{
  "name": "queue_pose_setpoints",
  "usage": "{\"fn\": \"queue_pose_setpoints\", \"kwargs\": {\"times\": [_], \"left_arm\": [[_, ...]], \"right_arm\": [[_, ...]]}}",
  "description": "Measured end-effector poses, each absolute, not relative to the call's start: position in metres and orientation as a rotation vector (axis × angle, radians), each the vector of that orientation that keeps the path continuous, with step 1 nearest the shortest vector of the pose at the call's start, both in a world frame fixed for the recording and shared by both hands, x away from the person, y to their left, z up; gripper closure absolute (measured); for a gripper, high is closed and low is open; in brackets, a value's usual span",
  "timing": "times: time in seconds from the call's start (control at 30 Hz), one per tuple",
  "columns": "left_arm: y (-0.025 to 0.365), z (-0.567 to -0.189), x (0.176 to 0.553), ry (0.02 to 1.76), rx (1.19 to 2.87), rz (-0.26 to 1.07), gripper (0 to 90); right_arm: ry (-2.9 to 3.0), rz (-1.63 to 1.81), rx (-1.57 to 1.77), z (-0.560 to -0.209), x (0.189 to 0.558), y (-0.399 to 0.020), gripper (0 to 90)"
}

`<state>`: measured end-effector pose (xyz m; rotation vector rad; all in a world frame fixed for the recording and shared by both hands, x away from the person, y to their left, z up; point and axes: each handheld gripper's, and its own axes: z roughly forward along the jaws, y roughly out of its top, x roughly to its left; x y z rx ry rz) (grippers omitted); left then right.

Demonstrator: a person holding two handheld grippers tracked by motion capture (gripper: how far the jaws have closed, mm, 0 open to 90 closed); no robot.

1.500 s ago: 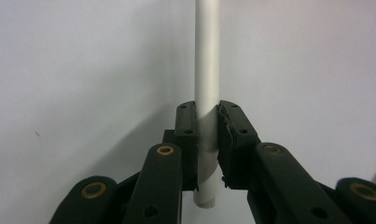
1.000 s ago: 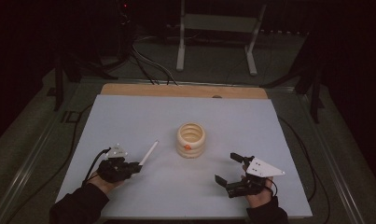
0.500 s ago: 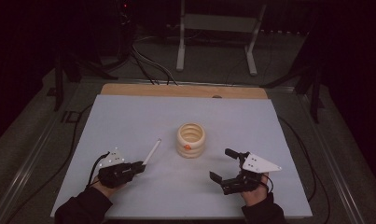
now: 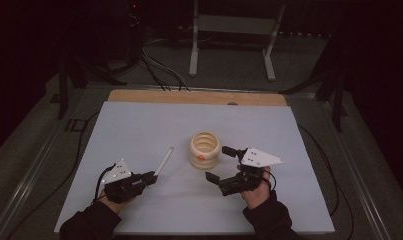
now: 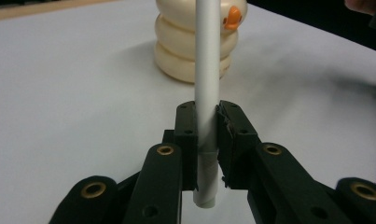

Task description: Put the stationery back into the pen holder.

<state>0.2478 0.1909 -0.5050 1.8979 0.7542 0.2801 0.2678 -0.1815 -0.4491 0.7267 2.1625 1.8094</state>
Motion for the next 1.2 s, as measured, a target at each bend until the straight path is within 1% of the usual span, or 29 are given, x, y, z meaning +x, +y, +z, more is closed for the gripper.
{"fn": "queue_pose_setpoints", "kwargs": {"times": [0.4,0.73,1.2], "left_arm": [[0.189,-0.500,0.244,0.715,1.865,0.279,80.0],[0.187,-0.495,0.243,0.687,1.839,0.275,79.9],[0.186,-0.492,0.240,0.637,1.796,0.260,79.9]], "right_arm": [[2.129,1.887,0.742,-0.436,0.284,-0.151,0.0],[2.145,1.906,0.855,-0.431,0.294,-0.131,0.0],[2.215,1.916,0.931,-0.432,0.293,-0.104,0.3]]}}
